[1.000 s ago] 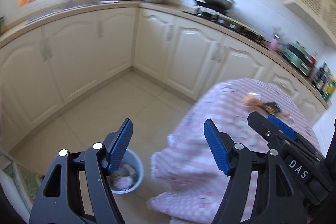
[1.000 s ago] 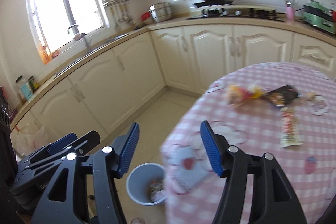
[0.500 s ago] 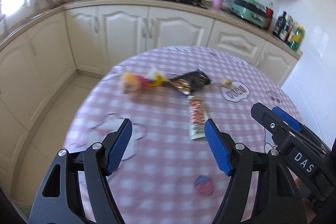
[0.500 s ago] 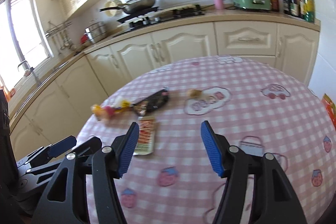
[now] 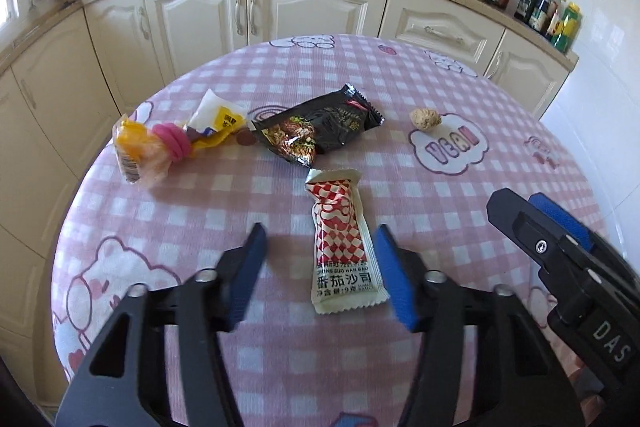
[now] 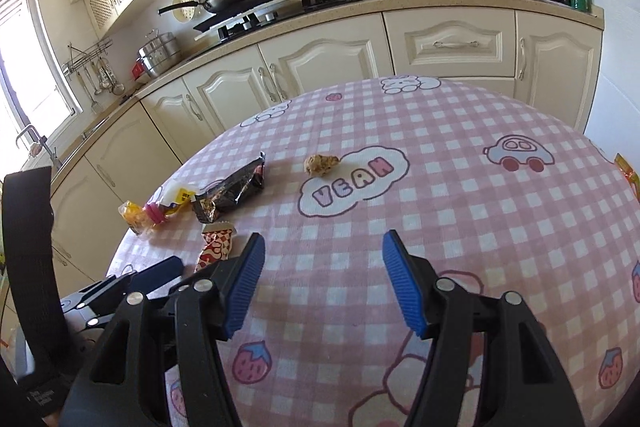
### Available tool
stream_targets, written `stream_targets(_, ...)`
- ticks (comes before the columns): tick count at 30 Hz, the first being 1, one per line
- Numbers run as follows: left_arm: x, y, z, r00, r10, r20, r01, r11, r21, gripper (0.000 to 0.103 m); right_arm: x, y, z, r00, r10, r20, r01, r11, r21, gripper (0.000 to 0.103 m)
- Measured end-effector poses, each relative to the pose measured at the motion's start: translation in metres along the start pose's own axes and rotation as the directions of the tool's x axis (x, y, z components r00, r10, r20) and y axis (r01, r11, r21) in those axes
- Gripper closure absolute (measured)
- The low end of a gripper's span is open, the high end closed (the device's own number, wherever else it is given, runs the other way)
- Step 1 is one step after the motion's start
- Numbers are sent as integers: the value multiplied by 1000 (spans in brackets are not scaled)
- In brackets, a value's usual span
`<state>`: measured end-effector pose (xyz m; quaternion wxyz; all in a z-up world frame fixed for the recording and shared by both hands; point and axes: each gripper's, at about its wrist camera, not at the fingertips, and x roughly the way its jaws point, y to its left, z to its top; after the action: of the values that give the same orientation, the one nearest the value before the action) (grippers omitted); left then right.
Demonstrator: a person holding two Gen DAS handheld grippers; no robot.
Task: Collect trash
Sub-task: 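Grasp the red-checked wrapper with the left tool, then grasp the yellow-pink candy wrapper with the right tool while the left tool holds its wrapper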
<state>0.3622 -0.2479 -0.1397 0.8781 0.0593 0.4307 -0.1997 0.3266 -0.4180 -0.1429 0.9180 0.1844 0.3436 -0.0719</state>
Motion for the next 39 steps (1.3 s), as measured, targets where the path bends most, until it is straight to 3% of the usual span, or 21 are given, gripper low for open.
stream_targets(2,0,-1,0,1000,-12,2,12,1000,19,79,3,3,0,1000,0,-5,0,1000,-4,43)
stream_targets(3,-1,0,0,1000,-29,3,29,999,16,80,4,4,0,1000,1,-6,-1,1000,-4,43)
stream_targets(4,-4,2,0,999,-52,11,52,999,13,85,5,7,0,1000,4,-10,-4,1000,-4,43)
stream_targets(5,-6,4,1,998,-62,20,62,998,7,96,6,10,0,1000,6,-11,-6,1000,-6,43)
stream_targets(6,-9,7,1,997,-71,30,71,997,-3,98,7,12,1,1000,10,-12,-10,1000,-8,43)
stream_targets(12,-40,46,-3,989,-94,110,103,992,-75,99,9,44,4,999,47,-15,-48,998,-44,43)
stream_targets(20,-77,124,-6,978,-15,208,58,977,-203,99,23,121,11,992,122,-34,-125,982,-139,42)
stream_targets(27,-75,173,-7,976,49,214,14,959,-282,99,55,187,13,985,155,-73,-167,962,-215,42)
stream_targets(32,-65,188,-8,977,53,205,13,951,-307,99,86,210,12,990,97,-101,-121,956,-266,43)
stream_targets(34,-61,191,-8,979,42,202,23,949,-313,99,93,210,9,991,75,-112,-104,955,-279,63)
stream_targets(39,-60,196,-14,978,20,206,49,945,-324,99,93,212,5,992,65,-104,-95,945,-314,74)
